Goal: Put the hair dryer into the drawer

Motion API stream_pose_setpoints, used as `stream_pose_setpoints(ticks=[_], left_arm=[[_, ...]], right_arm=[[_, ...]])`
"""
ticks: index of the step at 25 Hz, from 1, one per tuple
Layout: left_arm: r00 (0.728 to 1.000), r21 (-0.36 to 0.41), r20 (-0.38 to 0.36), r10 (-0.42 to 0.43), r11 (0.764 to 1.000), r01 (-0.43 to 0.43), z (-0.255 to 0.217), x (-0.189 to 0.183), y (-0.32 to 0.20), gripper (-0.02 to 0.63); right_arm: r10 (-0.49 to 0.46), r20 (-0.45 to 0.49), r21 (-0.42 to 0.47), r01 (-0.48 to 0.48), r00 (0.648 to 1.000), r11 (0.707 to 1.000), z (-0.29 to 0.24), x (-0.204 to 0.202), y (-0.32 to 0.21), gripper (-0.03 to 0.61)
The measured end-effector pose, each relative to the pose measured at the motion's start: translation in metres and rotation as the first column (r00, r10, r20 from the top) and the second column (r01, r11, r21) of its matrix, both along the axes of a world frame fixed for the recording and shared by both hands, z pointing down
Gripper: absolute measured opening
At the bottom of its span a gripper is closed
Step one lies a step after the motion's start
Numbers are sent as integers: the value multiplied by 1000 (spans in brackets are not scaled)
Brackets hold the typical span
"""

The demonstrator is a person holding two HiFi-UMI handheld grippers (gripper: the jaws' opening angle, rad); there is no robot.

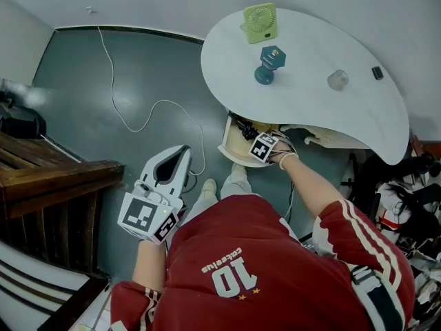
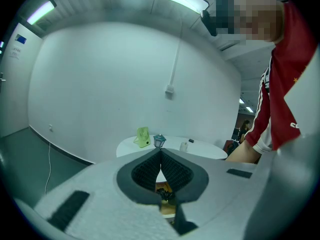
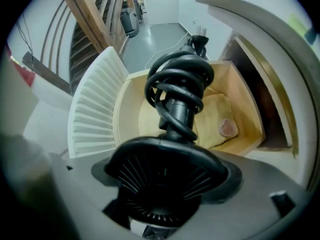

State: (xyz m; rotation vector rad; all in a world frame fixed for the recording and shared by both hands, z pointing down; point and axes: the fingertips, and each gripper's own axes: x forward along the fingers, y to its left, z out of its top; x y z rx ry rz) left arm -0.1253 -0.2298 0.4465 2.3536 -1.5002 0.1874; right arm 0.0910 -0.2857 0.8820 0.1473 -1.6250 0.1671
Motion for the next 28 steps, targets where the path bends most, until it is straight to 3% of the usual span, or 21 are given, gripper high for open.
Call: stream_pose_setpoints(ticks=[11,20,25,28], left_arm=[[1000,-16,13,-8,1000,8,3,-1,0,0],[1000,-27,19,-15,1000,16,6,-5,4,0],[1000,-30,21,-12,999,12,7,-9,6,0],[1000,-33,24,-16,999,17,8,-13,9,0]], right_arm=[[152,-45,-20,-153,987,988,19,0,-6,410],[203,-35,-14,-203,979,979,26,-5,-3,407],[252,-29,11,-251,967,968,28,-4,-6,405],[302,-64,-25,-304,951,952,33,2,-3,405]])
